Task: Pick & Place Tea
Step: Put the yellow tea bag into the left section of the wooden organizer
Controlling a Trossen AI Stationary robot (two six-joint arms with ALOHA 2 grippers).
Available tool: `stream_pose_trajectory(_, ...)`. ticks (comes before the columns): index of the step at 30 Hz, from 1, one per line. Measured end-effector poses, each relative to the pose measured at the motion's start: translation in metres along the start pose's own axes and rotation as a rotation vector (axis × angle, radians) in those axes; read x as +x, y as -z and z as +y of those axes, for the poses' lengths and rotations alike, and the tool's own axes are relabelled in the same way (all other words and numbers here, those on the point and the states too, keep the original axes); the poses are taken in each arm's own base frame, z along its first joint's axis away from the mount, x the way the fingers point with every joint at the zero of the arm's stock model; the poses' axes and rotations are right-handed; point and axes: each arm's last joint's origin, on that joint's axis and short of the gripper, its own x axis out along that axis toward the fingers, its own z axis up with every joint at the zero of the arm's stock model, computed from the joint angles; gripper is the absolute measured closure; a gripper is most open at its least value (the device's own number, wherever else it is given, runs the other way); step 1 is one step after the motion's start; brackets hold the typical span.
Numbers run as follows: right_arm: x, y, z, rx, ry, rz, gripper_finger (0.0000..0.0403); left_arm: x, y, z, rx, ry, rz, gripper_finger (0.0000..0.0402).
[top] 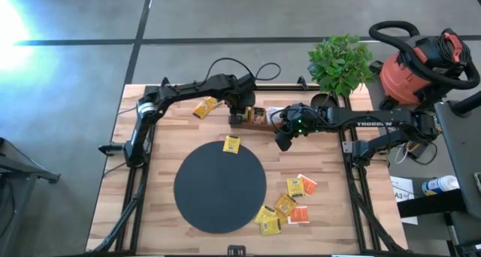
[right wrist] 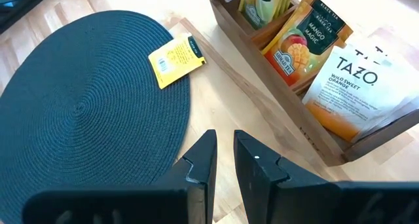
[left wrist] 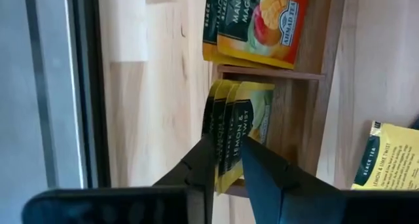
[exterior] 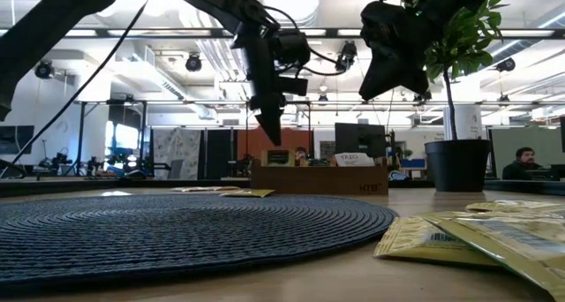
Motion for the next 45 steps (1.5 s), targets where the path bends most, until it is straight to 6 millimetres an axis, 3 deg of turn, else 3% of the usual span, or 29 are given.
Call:
stream_pose_trajectory(9, 0.000, 0.000, 0.000, -0.001, -0.002, 0.001, 0.0351, -0.004, 0.001, 0.002, -0.007, -0.086, 0.038, 0.0330)
stream_pose_trajectory(14, 0.000, 0.000, 0.000, -0.001, -0.003, 0.002, 0.0351, -0.033, 0.002, 0.001, -0.114, -0.080, -0.020, 0.0330)
stream_pose_trajectory(20, 0.000, 0.000, 0.000, -0.020, -0.003, 0.001, 0.0351, -0.080, 0.006, -0.018, -0.245, -0.009, -0.091, 0.0330)
stream_pose_trajectory(24, 0.000, 0.000, 0.000, -0.027, -0.004, -0.001, 0.0351, -0.093, 0.016, -0.028, -0.281, -0.020, -0.106, 0.0330)
stream_pose_trajectory(29, 0.000, 0.000, 0.000, -0.027, -0.005, -0.003, 0.0351, -0.086, 0.040, -0.039, -0.407, -0.024, -0.049, 0.0330)
stream_pose_trajectory(32, 0.000, 0.000, 0.000, -0.027, -0.005, -0.003, 0.0351, -0.078, 0.050, -0.056, -0.452, 0.069, -0.081, 0.0330)
stream_pose_trajectory(37, 0.000, 0.000, 0.000, -0.027, -0.006, -0.004, 0.0351, -0.057, 0.057, -0.108, -0.358, 0.303, -0.255, 0.0330)
stream_pose_trajectory(42, 0.001, -0.001, 0.001, -0.026, -0.007, -0.004, 0.0351, -0.029, 0.066, -0.159, -0.258, 0.369, -0.320, 0.0330)
stream_pose_trajectory(45, 0.004, 0.000, 0.001, -0.020, -0.010, 0.007, 0.0351, -0.015, 0.074, -0.176, -0.264, 0.374, -0.297, 0.0330)
